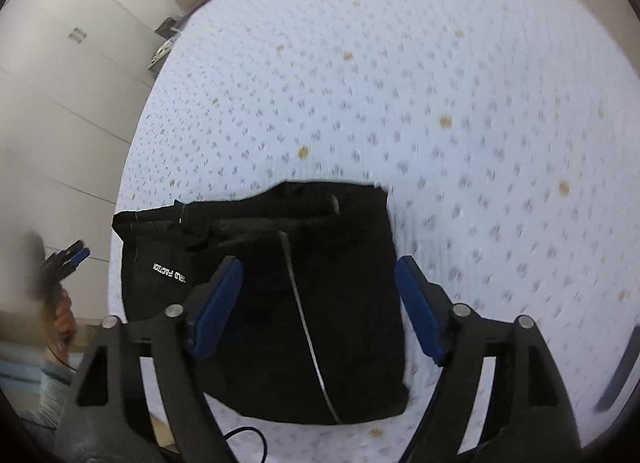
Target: Fold large clothes
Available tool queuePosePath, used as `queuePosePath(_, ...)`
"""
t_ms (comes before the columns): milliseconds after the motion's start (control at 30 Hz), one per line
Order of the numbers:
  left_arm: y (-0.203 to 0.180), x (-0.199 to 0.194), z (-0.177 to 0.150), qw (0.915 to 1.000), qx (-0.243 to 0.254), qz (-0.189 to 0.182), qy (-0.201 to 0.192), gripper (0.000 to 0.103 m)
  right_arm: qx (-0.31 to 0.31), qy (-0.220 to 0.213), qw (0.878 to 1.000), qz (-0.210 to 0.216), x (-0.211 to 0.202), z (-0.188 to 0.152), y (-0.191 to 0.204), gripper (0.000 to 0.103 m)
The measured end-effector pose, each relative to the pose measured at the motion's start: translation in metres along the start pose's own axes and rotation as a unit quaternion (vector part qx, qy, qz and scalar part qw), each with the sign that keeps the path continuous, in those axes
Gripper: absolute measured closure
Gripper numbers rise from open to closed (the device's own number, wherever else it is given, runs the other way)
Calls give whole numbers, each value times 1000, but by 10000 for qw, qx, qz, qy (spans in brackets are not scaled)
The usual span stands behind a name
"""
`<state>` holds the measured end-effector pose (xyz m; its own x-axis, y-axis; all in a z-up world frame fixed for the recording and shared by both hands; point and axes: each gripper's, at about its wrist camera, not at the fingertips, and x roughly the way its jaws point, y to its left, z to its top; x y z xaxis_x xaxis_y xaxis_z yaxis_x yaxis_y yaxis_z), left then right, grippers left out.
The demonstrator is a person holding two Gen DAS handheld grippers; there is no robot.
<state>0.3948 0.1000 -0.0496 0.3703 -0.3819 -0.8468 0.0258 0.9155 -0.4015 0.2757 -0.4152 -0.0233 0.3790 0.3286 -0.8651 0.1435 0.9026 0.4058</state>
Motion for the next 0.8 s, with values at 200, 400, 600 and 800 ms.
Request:
queuePosePath(200, 1, 45, 6, 9985, 276, -116, 457, 26, -609, 134, 9979, -197, 52, -2, -9, 17)
queuePosePath(400, 13, 75, 14, 9964, 311, -234, 755, 26, -467, 264, 9985, -58, 102, 5, -37, 17)
queuePosePath(600, 22, 98, 22, 9891, 129, -1074, 996, 26, -455, 392, 9979, 227, 118, 11, -45, 17)
queuePosePath(800, 11, 121, 26, 9798, 154, -1634, 1146, 26, -563, 487, 9965, 368, 123, 8, -40, 18)
